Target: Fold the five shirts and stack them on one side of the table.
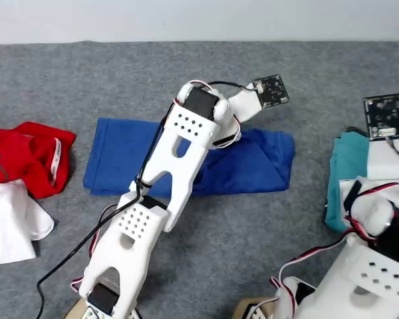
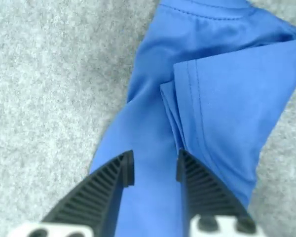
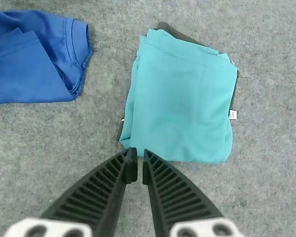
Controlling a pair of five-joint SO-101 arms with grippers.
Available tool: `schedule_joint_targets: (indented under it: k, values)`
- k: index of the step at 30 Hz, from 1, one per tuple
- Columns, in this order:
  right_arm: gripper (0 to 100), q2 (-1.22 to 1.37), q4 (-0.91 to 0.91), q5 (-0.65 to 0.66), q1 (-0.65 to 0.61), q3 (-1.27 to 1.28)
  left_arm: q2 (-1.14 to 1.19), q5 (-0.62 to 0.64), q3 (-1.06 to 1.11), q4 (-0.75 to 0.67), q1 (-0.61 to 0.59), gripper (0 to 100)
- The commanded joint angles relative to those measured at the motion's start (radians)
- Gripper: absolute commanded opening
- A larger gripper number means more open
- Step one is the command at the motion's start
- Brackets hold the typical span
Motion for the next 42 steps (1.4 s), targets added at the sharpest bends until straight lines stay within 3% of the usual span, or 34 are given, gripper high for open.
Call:
schedule_joint_targets:
  k: [1,10,15,22,32,38,42]
  values:
    - [3.2,-0.012,0.039,-0.012,0.005,-0.002,-0.041,0.006,-0.019,0.034,0.006,14]
    - [3.2,-0.012,0.041,-0.012,0.008,0.000,-0.236,0.000,0.510,0.026,0.060,8]
    - [3.2,-0.012,0.041,-0.012,0.008,0.002,-0.222,0.000,0.676,-0.117,-0.003,8]
    - [3.2,-0.012,0.041,-0.012,0.005,0.002,-0.164,0.003,0.688,-0.150,-0.015,8]
    - [3.2,-0.012,0.039,-0.012,0.005,0.002,-0.345,0.011,0.579,-0.068,0.035,8]
    - [3.2,-0.012,0.039,-0.012,0.005,0.002,-0.414,0.112,0.510,0.006,0.009,8]
    - [3.2,-0.012,0.039,-0.012,0.005,0.002,-0.433,0.242,0.504,0.028,-0.115,8]
